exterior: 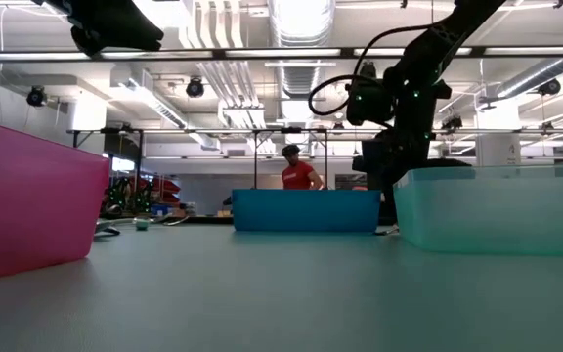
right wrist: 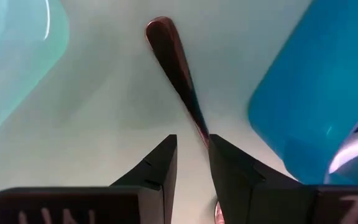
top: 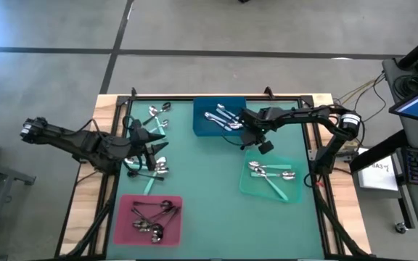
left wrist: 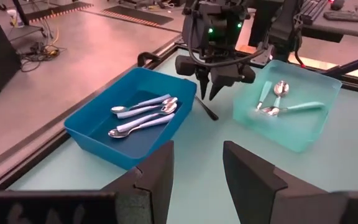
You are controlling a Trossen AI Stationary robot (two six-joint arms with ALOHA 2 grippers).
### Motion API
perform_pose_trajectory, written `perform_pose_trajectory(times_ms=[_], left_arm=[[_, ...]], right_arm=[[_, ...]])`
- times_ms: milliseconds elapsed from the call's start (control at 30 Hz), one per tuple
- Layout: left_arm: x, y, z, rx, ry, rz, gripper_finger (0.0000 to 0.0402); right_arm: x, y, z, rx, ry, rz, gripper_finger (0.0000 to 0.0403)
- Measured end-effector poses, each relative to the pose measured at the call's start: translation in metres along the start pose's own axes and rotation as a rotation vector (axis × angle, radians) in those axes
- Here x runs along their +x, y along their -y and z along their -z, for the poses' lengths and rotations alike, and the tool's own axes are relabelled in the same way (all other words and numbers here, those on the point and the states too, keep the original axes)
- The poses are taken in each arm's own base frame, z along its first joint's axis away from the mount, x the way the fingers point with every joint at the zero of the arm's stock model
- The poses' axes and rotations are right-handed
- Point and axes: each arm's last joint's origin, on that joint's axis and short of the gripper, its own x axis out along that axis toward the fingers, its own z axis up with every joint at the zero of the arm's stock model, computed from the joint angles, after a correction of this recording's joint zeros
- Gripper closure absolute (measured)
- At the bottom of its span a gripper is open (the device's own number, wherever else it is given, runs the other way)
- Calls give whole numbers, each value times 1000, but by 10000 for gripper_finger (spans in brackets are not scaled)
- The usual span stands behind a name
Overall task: Sort silverware by color (type)
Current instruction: Put the black spoon into the red bin
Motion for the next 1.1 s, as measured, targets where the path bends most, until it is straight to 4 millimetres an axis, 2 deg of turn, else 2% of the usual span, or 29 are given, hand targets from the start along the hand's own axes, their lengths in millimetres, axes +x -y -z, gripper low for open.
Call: perform_pose_trajectory(times_ms=[200, 367, 833, 1100], left_arm=[[0, -1, 0, 19, 8, -34, 279], [-1, -2, 0, 20, 11, -35, 279], [-2, -3, -1, 25, 19, -47, 279], [-2, -3, -1, 25, 19, -47, 279]], right_arm=[[3, 2, -2, -59, 42, 45, 321], [7, -1, -2, -111, 98, 15, 321], [10, -2, -1, -128, 114, 27, 321], [1, 9, -2, -9, 120, 85, 321]])
